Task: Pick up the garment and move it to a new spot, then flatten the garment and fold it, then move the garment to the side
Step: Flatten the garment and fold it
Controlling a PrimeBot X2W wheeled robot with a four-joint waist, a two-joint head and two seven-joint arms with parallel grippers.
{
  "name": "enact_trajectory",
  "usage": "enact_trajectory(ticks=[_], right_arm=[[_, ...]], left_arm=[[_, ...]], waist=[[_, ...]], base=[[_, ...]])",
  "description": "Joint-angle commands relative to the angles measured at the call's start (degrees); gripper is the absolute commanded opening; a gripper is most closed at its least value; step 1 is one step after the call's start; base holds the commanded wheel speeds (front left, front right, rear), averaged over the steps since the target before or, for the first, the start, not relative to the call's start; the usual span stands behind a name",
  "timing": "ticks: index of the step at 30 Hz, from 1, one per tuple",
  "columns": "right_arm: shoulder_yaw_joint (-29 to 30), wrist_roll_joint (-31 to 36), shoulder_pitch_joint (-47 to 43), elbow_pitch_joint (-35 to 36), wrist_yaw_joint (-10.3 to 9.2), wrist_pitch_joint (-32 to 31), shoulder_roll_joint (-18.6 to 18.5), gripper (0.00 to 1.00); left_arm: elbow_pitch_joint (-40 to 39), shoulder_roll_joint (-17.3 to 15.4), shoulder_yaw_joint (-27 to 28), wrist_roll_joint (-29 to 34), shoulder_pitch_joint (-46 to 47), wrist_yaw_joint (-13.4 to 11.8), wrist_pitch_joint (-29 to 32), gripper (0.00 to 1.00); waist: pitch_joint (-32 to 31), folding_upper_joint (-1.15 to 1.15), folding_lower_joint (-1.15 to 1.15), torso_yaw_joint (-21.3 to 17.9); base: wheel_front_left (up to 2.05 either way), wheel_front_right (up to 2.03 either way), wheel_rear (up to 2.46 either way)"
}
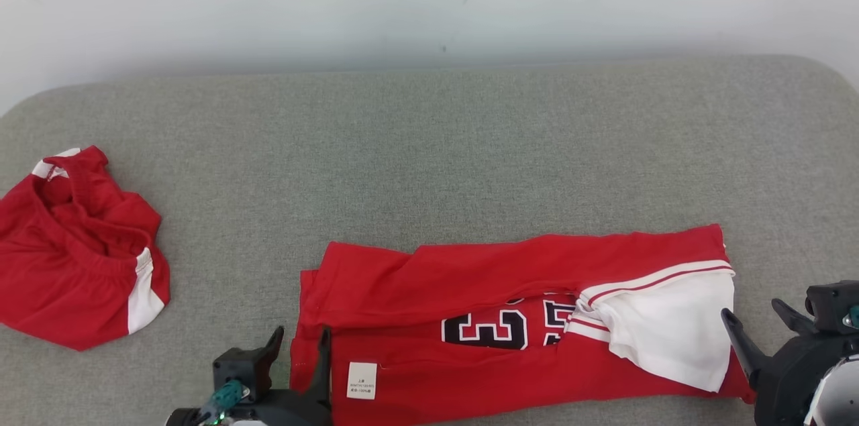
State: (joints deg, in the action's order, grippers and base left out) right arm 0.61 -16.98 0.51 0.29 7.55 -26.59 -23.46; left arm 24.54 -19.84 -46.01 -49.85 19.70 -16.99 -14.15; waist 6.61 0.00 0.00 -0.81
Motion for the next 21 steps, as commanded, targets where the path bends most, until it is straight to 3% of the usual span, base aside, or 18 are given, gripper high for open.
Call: enact_trajectory(ticks=[1, 4, 8, 14, 21], right_arm=[[0.5, -0.5, 0.6, -0.4, -0.14, -0.5, 0.9, 1.00], [1.8, -1.1, 1.4, -1.1, -0.14, -1.8, 2.4, 1.00], [3.2, -1.9, 2.7, -2.8, -0.14, -4.5, 4.2, 1.00], [5.3, -2.6, 5.8, -7.9, -0.14, -8.5, 5.6, 1.00], [7.2, -1.6, 9.2, -15.2, -0.14, -10.2, 5.8, 1.00]], left_arm=[[-0.6, -0.2, 0.8, 0.7, -1.4, -0.1, -0.6, 1.00], [-2.8, -0.1, 4.1, 2.9, -2.6, 0.2, -1.0, 1.00], [-10.9, 1.6, 13.5, 10.7, -7.8, 1.4, -1.0, 1.00], [-20.3, 6.6, 26.4, 22.1, -17.2, 7.6, -1.0, 1.00], [-23.0, 12.2, 36.1, 30.2, -23.3, 15.4, -1.0, 1.00]], waist=[[-0.6, 0.00, 0.00, 0.0], [-1.3, 0.00, 0.00, 0.2], [-1.7, 0.00, 0.00, 0.8], [-1.8, 0.00, 0.00, 1.9], [-1.2, 0.00, 0.00, 3.7]], base=[[0.00, 0.00, 0.00], [0.00, 0.00, 0.00], [0.00, 0.00, 0.00], [0.00, 0.00, 0.00], [0.00, 0.00, 0.00]])
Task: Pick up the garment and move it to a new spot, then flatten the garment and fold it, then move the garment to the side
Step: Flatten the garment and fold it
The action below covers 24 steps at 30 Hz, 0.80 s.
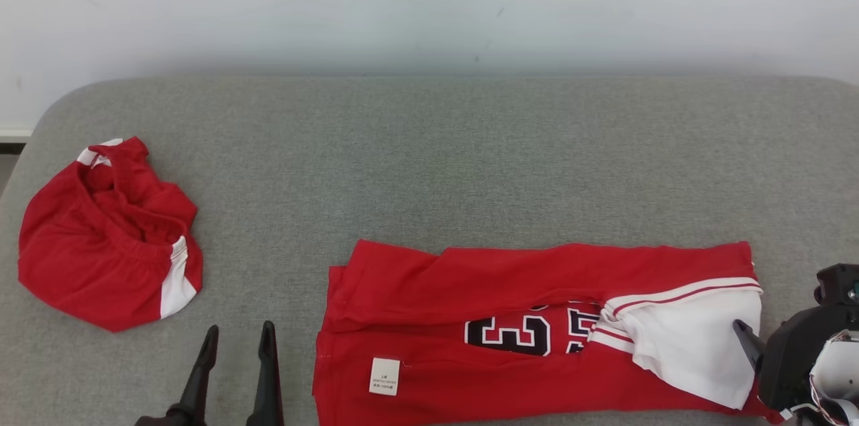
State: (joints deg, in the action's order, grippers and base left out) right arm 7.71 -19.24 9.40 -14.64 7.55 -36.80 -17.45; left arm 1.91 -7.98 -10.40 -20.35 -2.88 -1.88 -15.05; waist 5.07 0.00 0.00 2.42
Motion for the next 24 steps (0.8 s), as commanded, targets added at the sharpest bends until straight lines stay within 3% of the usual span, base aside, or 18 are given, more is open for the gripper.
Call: enact_trajectory(ticks=[1, 7, 18, 19, 21, 24], right_arm=[[0.0, 1.2, 0.6, -1.2, -0.14, -0.2, -0.7, 1.00], [0.6, 2.3, 2.1, -5.8, -0.13, -0.1, -0.6, 1.00], [1.6, 2.2, 2.8, -11.5, 0.01, -0.8, 2.1, 1.00], [0.9, 1.5, 2.8, -11.8, 0.15, -1.4, 2.6, 0.58], [0.7, 1.3, 3.0, -11.6, 0.15, -1.0, 2.9, 0.00], [1.7, 2.6, 3.7, -11.1, 0.00, 0.2, 1.8, 0.00]], left_arm=[[-0.5, 0.9, 1.8, 1.7, -1.1, 1.2, -0.1, 1.00], [-0.2, 3.8, 6.1, 5.4, -2.3, 5.3, -0.2, 1.00], [1.1, 5.1, 7.0, 7.5, -1.6, 6.9, -0.2, 1.00], [1.1, 5.1, 7.2, 7.6, -1.7, 7.1, -0.2, 1.00], [1.3, 5.1, 7.5, 7.3, -1.9, 7.1, -0.2, 1.00], [1.6, 5.1, 7.9, 6.6, -2.1, 6.8, -0.2, 1.00]], waist=[[0.4, 0.00, 0.00, 0.7], [1.6, 0.00, 0.00, 2.4], [3.1, 0.00, 0.00, 5.5], [3.0, 0.00, 0.00, 5.7], [2.9, 0.00, 0.00, 5.7], [2.8, 0.00, 0.00, 5.2]], base=[[0.00, 0.00, 0.00], [0.00, 0.00, 0.00], [0.00, 0.00, 0.00], [0.00, 0.00, 0.00], [0.00, 0.00, 0.00], [0.00, 0.00, 0.00]])
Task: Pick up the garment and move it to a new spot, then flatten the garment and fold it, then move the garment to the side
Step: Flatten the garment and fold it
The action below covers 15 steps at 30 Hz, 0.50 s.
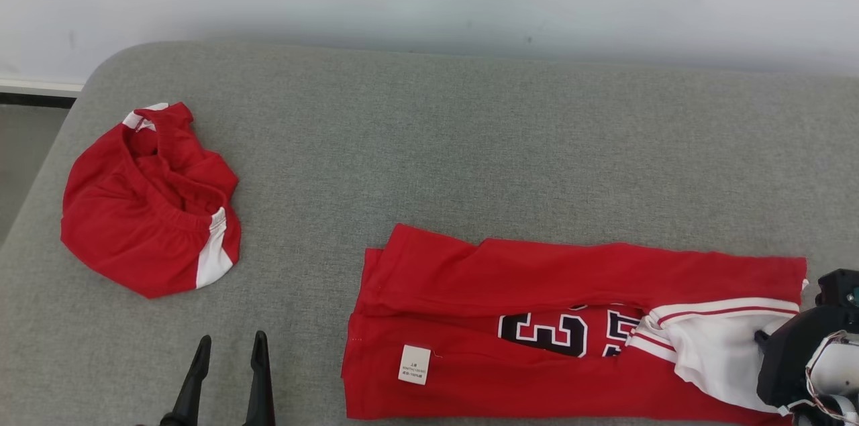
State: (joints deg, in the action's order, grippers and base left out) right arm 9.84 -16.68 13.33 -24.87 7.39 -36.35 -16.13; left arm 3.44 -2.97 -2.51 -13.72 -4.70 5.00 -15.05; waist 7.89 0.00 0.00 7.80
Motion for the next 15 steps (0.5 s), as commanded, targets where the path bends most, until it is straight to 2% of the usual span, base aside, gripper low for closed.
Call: enact_trajectory(ticks=[1, 7, 15], right_arm=[[0.4, 0.9, 0.3, -0.7, 0.15, 0.3, 0.1, 0.00], [9.2, 8.9, 2.5, 0.7, 0.01, 3.3, 0.1, 0.00], [20.1, 18.5, 0.0, 5.3, 0.02, 1.7, -1.1, 0.00]], left_arm=[[0.1, 0.1, 0.1, -0.2, -0.3, -0.2, -0.2, 1.00], [0.6, 0.1, 0.2, -1.4, -0.2, -0.2, -0.2, 1.00], [1.1, 0.1, -0.8, -1.9, -0.1, -0.6, -0.2, 1.00]], waist=[[0.0, 0.00, 0.00, -0.4], [-0.4, 0.00, 0.00, -2.0], [-1.3, 0.00, 0.00, -3.2]], base=[[0.00, 0.00, 0.00], [0.00, 0.00, 0.00], [0.00, 0.00, 0.00]])
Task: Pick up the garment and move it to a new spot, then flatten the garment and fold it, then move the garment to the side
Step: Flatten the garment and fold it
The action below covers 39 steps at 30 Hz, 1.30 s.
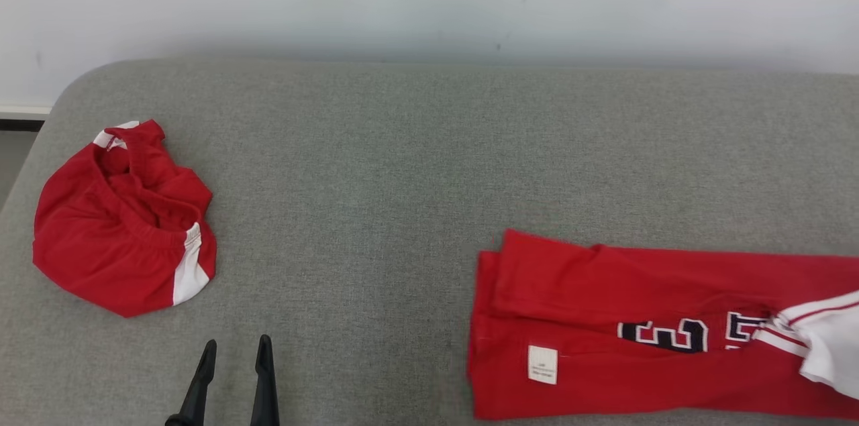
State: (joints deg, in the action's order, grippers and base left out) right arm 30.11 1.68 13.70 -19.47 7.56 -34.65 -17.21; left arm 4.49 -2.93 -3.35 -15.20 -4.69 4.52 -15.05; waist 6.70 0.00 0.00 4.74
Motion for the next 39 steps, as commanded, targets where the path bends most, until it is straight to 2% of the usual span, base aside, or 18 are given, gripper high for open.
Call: enact_trajectory(ticks=[1, 5, 7, 14, 18, 19, 22, 26, 34, 39], right_arm=[[0.4, 0.8, -1.0, 0.7, -0.16, -0.5, -0.2, 0.00], [-0.2, 1.2, -3.2, 5.2, -0.16, -2.7, -0.8, 0.00], [-1.9, -0.5, -3.8, 8.0, -0.16, -4.2, 0.5, 0.00], [-15.9, -4.4, -6.1, 21.5, -0.16, -11.8, 3.4, 0.00], [-24.5, -6.2, -6.6, 26.0, -0.15, -15.1, 4.6, 0.00], [-24.5, -6.2, -6.6, 26.0, -0.15, -15.1, 4.6, 0.00], [-30.1, -7.5, -5.1, 25.4, -0.16, -15.5, 5.4, 0.00], [-34.9, -8.8, -2.3, 21.3, -0.15, -13.8, 6.8, 0.00], [-42.4, -10.8, 2.5, 11.1, -0.15, -10.5, 10.8, 0.00], [-44.4, -11.3, 3.9, 6.7, -0.15, -8.6, 12.0, 0.00]], left_arm=[[0.1, 0.1, 0.0, -0.3, -0.2, -0.2, -0.2, 1.00], [0.2, 0.1, -0.1, -0.6, -0.6, -0.4, -0.2, 1.00], [0.3, 0.1, -0.1, -0.5, -0.9, -0.5, -0.2, 1.00], [1.1, 0.1, -0.4, -0.4, -1.4, -0.5, -0.2, 1.00], [1.2, 0.1, -0.6, -0.8, -1.1, -0.7, -0.2, 1.00], [1.2, 0.1, -0.6, -0.8, -1.1, -0.7, -0.2, 1.00], [1.2, 0.1, -1.1, -1.0, -0.8, -0.9, -0.2, 1.00], [1.2, 0.1, -1.7, -1.5, -0.6, -1.0, -0.2, 1.00], [1.9, 0.1, -2.4, -1.1, -0.4, -0.6, -0.2, 1.00], [2.0, 0.1, -2.5, -0.9, -1.0, -0.4, -0.2, 1.00]], waist=[[-0.3, 0.00, 0.00, -0.3], [-0.7, 0.00, 0.00, -0.9], [-1.1, 0.00, 0.00, -1.3], [-2.7, 0.00, 0.00, -2.5], [-3.2, 0.00, 0.00, -2.3], [-3.2, 0.00, 0.00, -2.3], [-3.2, 0.00, 0.00, -1.9], [-2.8, 0.00, 0.00, -0.9], [-3.5, 0.00, 0.00, 2.1], [-4.1, 0.00, 0.00, 3.4]], base=[[0.00, 0.00, 0.00], [0.00, 0.00, 0.00], [0.00, 0.00, 0.00], [0.00, 0.00, 0.00], [0.00, 0.00, 0.00], [0.00, 0.00, 0.00], [0.00, 0.00, 0.00], [0.00, 0.00, 0.00], [0.00, 0.00, 0.00], [0.00, 0.00, 0.00]])
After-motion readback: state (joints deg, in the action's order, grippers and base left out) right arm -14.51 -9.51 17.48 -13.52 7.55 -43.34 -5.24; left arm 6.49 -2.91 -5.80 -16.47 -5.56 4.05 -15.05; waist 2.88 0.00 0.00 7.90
